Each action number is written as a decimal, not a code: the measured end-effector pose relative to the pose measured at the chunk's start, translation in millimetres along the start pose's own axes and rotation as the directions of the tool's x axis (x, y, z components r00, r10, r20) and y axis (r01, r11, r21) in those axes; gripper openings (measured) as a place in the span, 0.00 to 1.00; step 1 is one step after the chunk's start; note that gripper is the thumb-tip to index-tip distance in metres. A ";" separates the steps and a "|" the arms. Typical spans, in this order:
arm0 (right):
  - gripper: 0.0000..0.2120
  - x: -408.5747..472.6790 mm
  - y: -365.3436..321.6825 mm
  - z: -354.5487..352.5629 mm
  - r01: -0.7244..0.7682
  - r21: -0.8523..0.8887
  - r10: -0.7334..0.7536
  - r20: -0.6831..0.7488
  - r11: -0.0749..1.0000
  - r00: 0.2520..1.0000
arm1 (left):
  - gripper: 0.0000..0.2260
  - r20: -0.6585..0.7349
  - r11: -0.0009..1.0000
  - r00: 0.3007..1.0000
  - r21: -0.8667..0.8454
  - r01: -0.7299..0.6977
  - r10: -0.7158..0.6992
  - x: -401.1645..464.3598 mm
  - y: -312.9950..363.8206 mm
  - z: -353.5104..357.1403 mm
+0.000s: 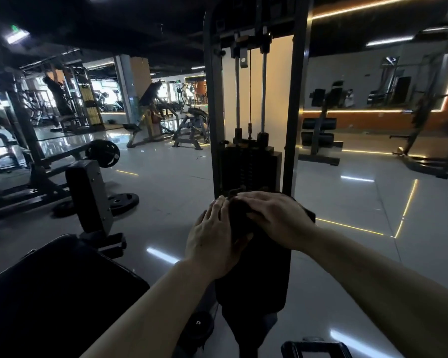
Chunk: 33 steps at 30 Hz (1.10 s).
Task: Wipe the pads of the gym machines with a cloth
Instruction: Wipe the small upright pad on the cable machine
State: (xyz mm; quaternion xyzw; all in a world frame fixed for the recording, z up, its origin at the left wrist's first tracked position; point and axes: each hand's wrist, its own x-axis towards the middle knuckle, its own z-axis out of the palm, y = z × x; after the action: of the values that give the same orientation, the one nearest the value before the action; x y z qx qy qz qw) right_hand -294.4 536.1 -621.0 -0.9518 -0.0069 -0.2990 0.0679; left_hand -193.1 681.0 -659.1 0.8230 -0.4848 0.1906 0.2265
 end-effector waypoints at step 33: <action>0.20 22.7 -6.2 4.3 -0.034 -0.034 0.038 0.125 0.999 0.991 | 0.39 -0.017 0.998 0.999 -0.041 0.045 -0.045 -9.2 7.4 -13.7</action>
State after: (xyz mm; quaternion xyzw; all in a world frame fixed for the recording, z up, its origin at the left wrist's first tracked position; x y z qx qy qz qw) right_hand -273.6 542.1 -610.8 -0.9697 0.0107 -0.2371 0.0574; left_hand -205.0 692.0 -651.4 0.8271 -0.4679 0.1830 0.2519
